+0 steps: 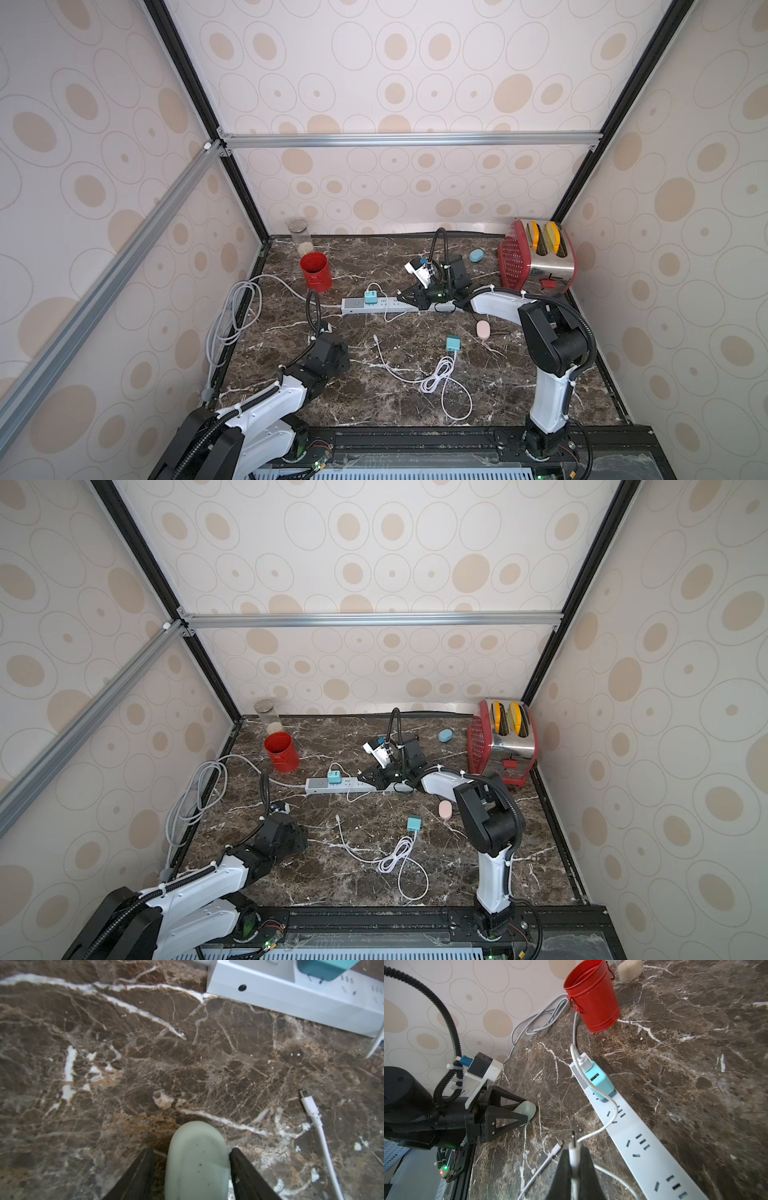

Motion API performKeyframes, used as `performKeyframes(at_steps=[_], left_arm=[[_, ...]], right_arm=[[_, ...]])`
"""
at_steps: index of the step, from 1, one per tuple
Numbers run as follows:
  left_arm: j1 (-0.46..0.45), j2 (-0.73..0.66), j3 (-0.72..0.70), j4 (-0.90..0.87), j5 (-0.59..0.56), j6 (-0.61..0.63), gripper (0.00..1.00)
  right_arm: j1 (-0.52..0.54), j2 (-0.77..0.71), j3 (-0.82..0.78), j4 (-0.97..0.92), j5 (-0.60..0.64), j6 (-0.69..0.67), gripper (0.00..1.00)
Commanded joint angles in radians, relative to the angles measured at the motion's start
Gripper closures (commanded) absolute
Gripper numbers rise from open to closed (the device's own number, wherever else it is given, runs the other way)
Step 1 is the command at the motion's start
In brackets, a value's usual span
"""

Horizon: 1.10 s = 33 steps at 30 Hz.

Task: Charge the bluetooth headset
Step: Pick up the bluetooth headset from the center of the board.

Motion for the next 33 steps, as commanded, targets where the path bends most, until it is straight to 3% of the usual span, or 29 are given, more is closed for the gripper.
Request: performKeyframes(at_steps=[1,10,14,16,20,23,28,33], left_arm=[[-0.005,0.068,0.039,0.046,0.022,-0.011,0.46],[-0.015,0.406,0.284,0.198,0.066,0.064,0.56],[-0.029,0.488,0.356,0.242,0.098,0.064,0.57],[-0.033,0.495,0.375,0.24,0.11,0.069,0.55],[-0.031,0.429,0.356,0.224,0.096,0.111,0.33],[-0.033,0.356,0.303,0.251,0.094,0.182,0.24],[-0.034,0.318,0.193,0.406,0.111,0.297,0.22],[-0.049,0.325,0.1,0.558,0.078,0.321,0.22]], right_arm=[[-0.005,0.003,0.001,0.016,-0.019,-0.006,1.0],[-0.01,-0.017,-0.011,0.014,-0.016,-0.013,1.0],[-0.018,-0.031,-0.036,0.019,-0.011,-0.016,1.0],[-0.022,-0.034,-0.043,0.02,-0.011,-0.014,1.0],[-0.024,-0.033,-0.051,0.029,-0.011,-0.012,1.0],[-0.024,-0.027,-0.051,0.039,-0.013,-0.003,1.0],[-0.024,-0.016,-0.048,0.058,-0.02,0.018,1.0],[-0.024,-0.012,-0.041,0.059,-0.018,0.022,1.0]])
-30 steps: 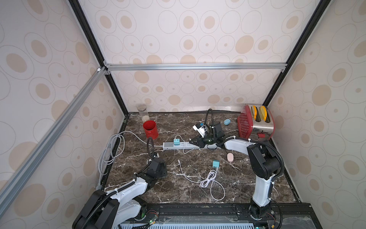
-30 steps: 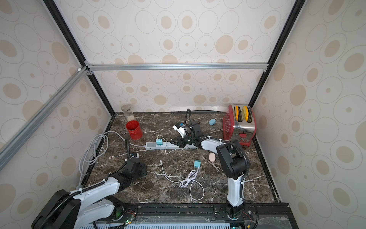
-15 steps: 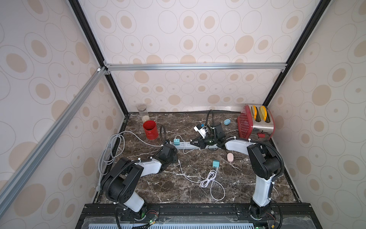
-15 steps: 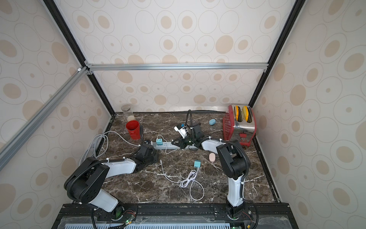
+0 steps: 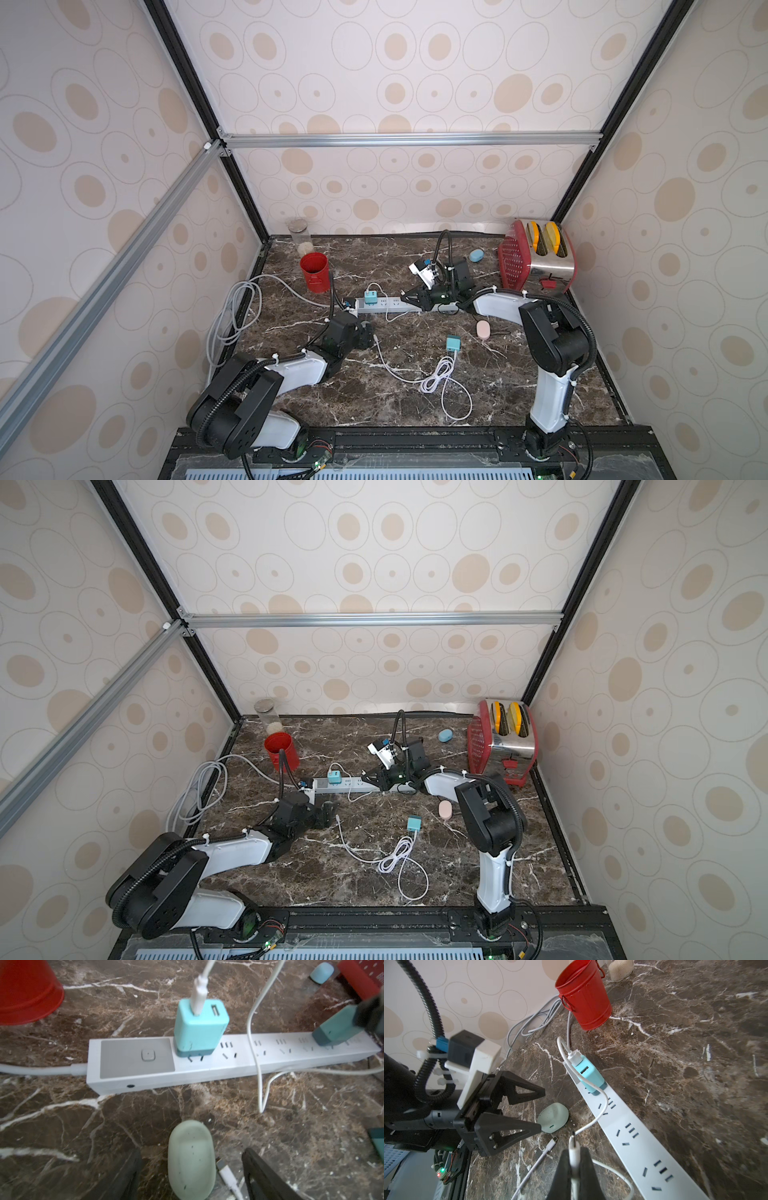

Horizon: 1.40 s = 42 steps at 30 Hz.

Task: Charge the bluetooth headset
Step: Pick up the bluetooth headset from the center of the board.

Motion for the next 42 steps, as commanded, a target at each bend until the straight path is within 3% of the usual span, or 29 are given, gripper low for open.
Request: performKeyframes(at_steps=[1,14,25,32,42], left_arm=[[-0.027,0.009,-0.024,0.133,-0.04,0.065,0.22],[-0.067,0.121,-0.09,0.316,-0.123,0.041,0.28],[-0.077,0.181,-0.147,0.434,-0.092,0.023,0.35],[-0.083,0.231,-0.183,0.535,-0.082,0.047,0.46],[-0.085,0.285,-0.191,0.594,-0.054,0.091,0.43]], right_arm=[[-0.002,-0.006,0.003,0.014,-0.015,0.001,1.0],[-0.002,0.009,0.021,0.008,-0.017,0.009,1.0],[0.0,0.013,0.026,0.009,-0.018,0.011,1.0],[0.0,0.013,0.036,0.003,-0.025,0.014,1.0],[0.0,0.021,0.048,-0.021,-0.021,0.013,1.0]])
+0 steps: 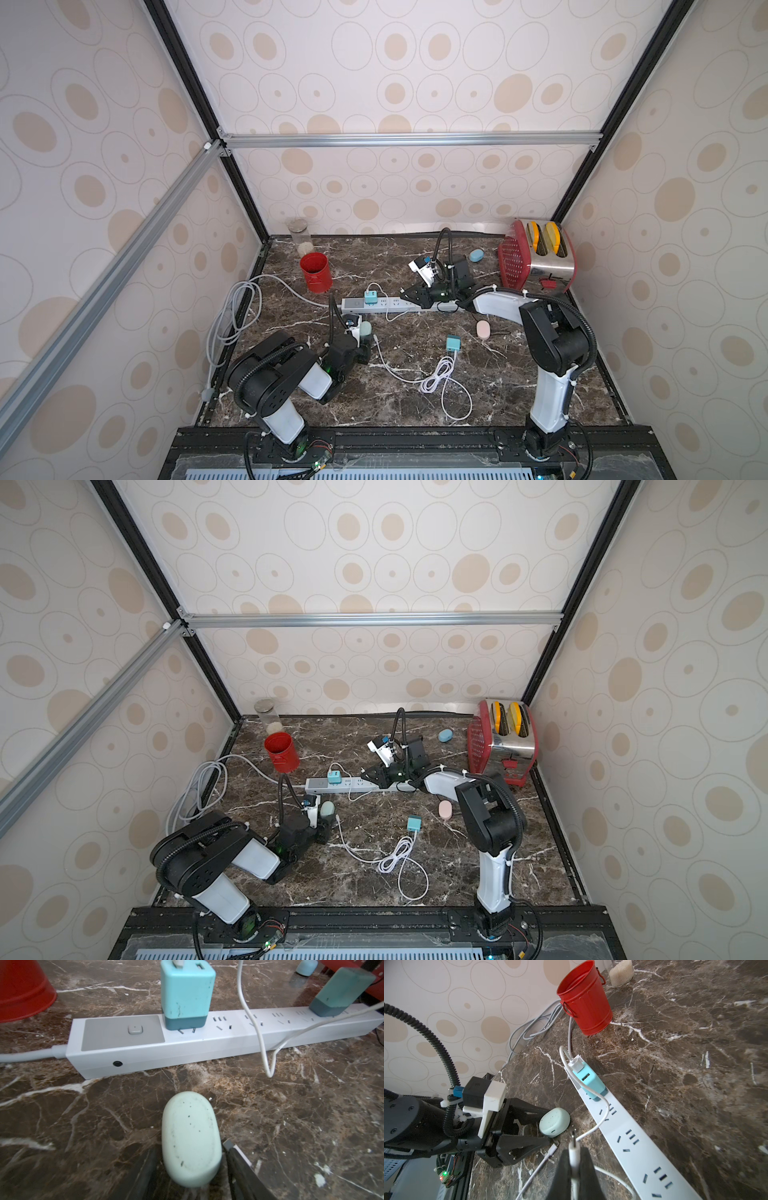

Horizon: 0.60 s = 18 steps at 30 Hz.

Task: Charge the bluetooth headset
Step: Pick up the bluetooth headset from the center of the board.

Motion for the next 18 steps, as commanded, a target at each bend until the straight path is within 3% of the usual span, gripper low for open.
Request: performKeyframes(at_steps=[1,12,18], left_arm=[[-0.008,0.035,-0.006,0.016,0.023,0.037,0.44],[-0.008,0.097,-0.029,0.131,0.035,0.037,0.59],[-0.008,-0.014,-0.022,0.086,0.056,0.022,0.61]], right_arm=[[-0.001,0.018,0.028,-0.019,-0.014,-0.002,1.0],[0.003,0.018,0.032,-0.041,-0.007,-0.006,1.0],[0.012,-0.004,0.03,-0.108,-0.002,-0.049,1.0]])
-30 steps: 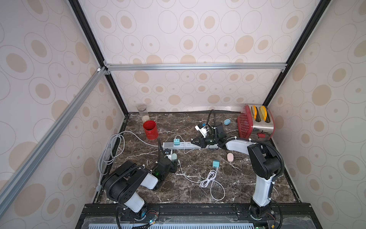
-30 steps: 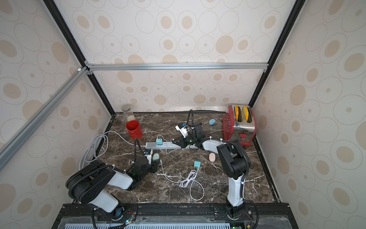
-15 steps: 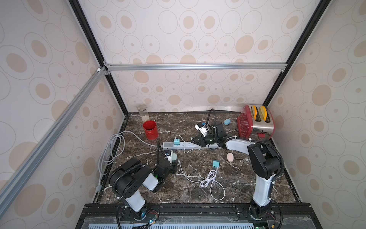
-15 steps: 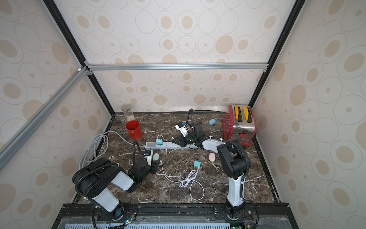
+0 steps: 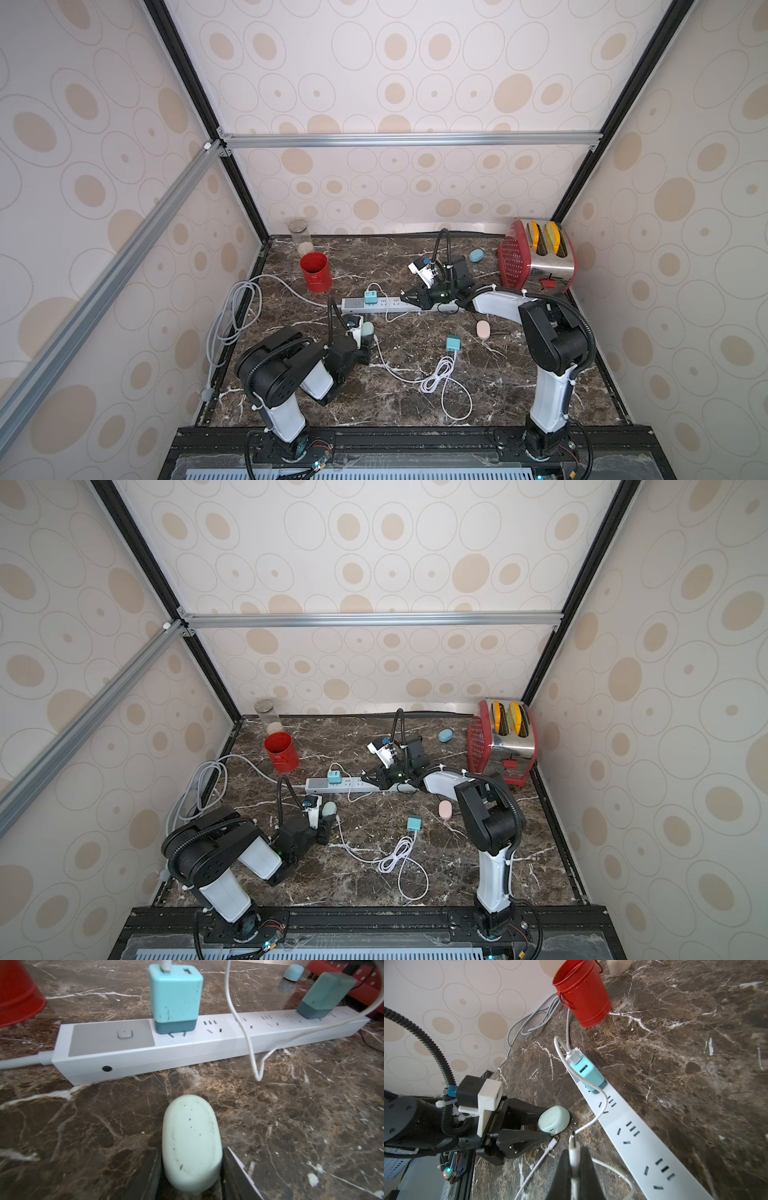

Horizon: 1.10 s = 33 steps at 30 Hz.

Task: Charge the bluetooth headset
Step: Pick up the bluetooth headset from the center of the board.

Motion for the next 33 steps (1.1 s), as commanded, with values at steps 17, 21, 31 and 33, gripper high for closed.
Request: performKeyframes(at_steps=[17,21,31,33], left_arm=[[0.116,-0.534,0.068,-0.436,0.179,0.22,0.61],[0.118,-0.514,0.114,-0.439,0.252,0.29,0.61],[0.118,-0.455,0.189,-0.407,0.354,0.366,0.61],[0.118,-0.451,0.197,-0.411,0.38,0.379,0.61]], right_arm=[[0.084,-0.162,-0.011,-0.342,-0.143,-0.1,1.0],[0.09,-0.139,0.008,-0.325,-0.195,-0.024,1.0],[0.112,-0.097,0.049,-0.408,-0.233,-0.031,1.0],[0.113,-0.09,0.07,-0.453,-0.218,-0.049,1.0]])
